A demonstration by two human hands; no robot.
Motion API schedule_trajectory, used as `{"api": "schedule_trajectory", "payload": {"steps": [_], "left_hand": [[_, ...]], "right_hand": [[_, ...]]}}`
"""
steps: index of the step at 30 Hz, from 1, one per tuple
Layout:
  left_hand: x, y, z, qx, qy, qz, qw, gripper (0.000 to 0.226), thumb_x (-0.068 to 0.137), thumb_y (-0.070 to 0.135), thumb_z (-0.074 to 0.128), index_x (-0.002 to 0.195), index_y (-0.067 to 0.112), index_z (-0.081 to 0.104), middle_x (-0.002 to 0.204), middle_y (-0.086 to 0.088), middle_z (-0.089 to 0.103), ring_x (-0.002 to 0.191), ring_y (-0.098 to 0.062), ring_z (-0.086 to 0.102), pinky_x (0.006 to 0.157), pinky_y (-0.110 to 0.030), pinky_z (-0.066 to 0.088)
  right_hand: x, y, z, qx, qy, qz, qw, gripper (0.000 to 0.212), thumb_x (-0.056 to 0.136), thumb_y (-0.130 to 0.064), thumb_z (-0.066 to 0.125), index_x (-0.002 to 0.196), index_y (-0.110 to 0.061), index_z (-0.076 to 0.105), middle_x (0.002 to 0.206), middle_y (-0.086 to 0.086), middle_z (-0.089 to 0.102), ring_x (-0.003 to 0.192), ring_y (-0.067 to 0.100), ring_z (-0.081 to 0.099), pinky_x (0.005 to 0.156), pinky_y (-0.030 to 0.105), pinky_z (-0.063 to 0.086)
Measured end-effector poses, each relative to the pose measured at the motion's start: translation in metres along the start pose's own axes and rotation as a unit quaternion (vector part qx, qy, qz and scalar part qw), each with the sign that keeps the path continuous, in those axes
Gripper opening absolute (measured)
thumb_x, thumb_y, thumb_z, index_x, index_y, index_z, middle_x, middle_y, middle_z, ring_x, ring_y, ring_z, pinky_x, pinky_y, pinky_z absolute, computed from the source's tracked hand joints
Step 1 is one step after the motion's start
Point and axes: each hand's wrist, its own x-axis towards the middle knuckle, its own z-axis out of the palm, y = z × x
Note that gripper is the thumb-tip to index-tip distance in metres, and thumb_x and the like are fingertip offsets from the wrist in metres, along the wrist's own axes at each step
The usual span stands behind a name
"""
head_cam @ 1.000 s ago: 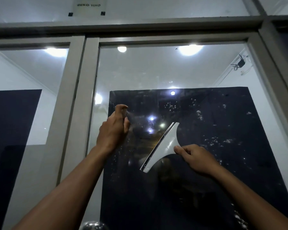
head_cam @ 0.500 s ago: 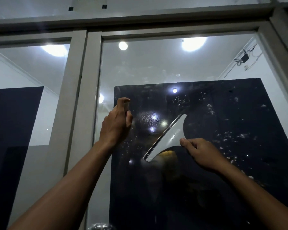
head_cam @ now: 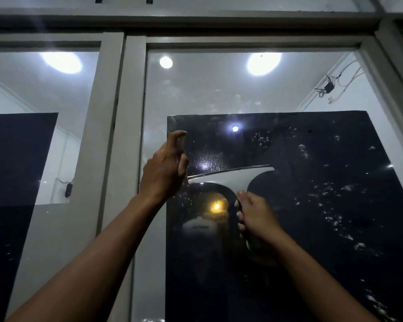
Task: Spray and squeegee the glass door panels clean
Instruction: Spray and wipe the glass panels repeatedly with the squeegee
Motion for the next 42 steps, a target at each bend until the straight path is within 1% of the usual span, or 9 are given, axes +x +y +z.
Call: {"api": "schedule_trajectory", "payload": {"steps": [10,14,19,23,26,30,33,36,42], "left_hand": [[-0.005,-0.006,-0.008,-0.013,0.016,-0.019,1.0,0.046,0.102,0.023,0.049,0.146,0.025,0.036,0.091,0.0,0.055,0.071,-0.024,0.056,0.057,-0.03,0.038],[-0.021,-0.008,-0.011,-0.038,0.004,-0.029,0.999,0.045,0.102,0.022,0.049,0.146,0.024,0.037,0.09,0.001,0.056,0.063,-0.011,0.051,0.053,-0.018,0.034],[-0.042,-0.013,-0.015,-0.04,-0.014,-0.048,0.998,0.044,0.101,0.023,0.049,0.144,0.025,0.039,0.09,0.0,0.058,0.063,-0.005,0.046,0.052,-0.018,0.03],[-0.044,-0.019,-0.017,-0.04,-0.022,-0.062,0.997,0.044,0.102,0.024,0.049,0.145,0.026,0.038,0.093,0.0,0.059,0.064,-0.004,0.047,0.053,-0.015,0.03],[-0.044,-0.022,-0.017,-0.042,-0.019,-0.074,0.996,0.043,0.102,0.024,0.049,0.144,0.026,0.039,0.095,0.0,0.061,0.064,-0.003,0.049,0.053,-0.014,0.031],[-0.054,-0.023,-0.017,-0.051,-0.024,-0.08,0.995,0.043,0.102,0.024,0.049,0.144,0.027,0.039,0.095,0.002,0.06,0.063,-0.003,0.051,0.052,-0.014,0.031],[-0.063,-0.024,-0.018,-0.053,-0.034,-0.083,0.995,0.043,0.102,0.024,0.05,0.144,0.027,0.039,0.098,0.005,0.057,0.063,-0.001,0.049,0.053,-0.013,0.031],[-0.064,-0.025,-0.022,-0.051,-0.039,-0.084,0.994,0.043,0.102,0.024,0.05,0.144,0.027,0.039,0.099,0.007,0.055,0.063,-0.002,0.048,0.054,-0.014,0.032],[-0.061,-0.026,-0.021,-0.049,-0.025,-0.085,0.995,0.042,0.101,0.022,0.05,0.142,0.027,0.04,0.096,0.004,0.056,0.063,-0.005,0.05,0.053,-0.018,0.037]], "right_hand": [[0.068,-0.054,0.028,-0.072,0.055,0.011,0.996,0.045,0.103,-0.04,0.043,0.07,-0.011,0.055,0.059,0.007,0.051,0.044,0.02,0.047,0.046,0.027,0.04],[0.023,-0.002,0.026,-0.157,0.0,0.021,0.987,0.05,0.106,-0.037,0.04,0.065,-0.012,0.057,0.058,0.004,0.054,0.053,0.017,0.05,0.061,0.029,0.04],[-0.036,0.041,0.031,-0.147,-0.005,0.075,0.986,0.056,0.103,-0.044,0.041,0.057,-0.015,0.054,0.043,-0.003,0.05,0.042,0.014,0.049,0.058,0.031,0.043],[0.043,-0.019,0.045,-0.184,0.041,0.032,0.982,0.054,0.1,-0.048,0.042,0.083,-0.004,0.067,0.085,0.021,0.069,0.074,0.03,0.063,0.075,0.039,0.052],[0.095,-0.066,0.049,-0.149,0.058,0.034,0.987,0.055,0.098,-0.05,0.044,0.106,0.001,0.064,0.096,0.021,0.065,0.061,0.025,0.058,0.055,0.03,0.05],[0.083,-0.048,0.045,-0.194,0.024,0.037,0.98,0.049,0.1,-0.049,0.043,0.09,-0.006,0.064,0.088,0.018,0.062,0.071,0.026,0.058,0.07,0.037,0.051],[0.021,0.004,0.029,-0.256,-0.033,0.034,0.966,0.051,0.104,-0.044,0.038,0.07,-0.013,0.061,0.076,0.011,0.062,0.076,0.026,0.059,0.07,0.031,0.041],[-0.009,0.018,0.006,-0.312,-0.042,0.019,0.949,0.057,0.103,-0.05,0.039,0.066,-0.014,0.064,0.075,0.007,0.068,0.087,0.031,0.066,0.079,0.032,0.046],[0.036,-0.046,-0.001,-0.433,-0.097,-0.023,0.896,0.055,0.097,-0.064,0.039,0.063,-0.021,0.05,0.066,0.006,0.051,0.051,0.021,0.05,0.043,0.022,0.039]]}}
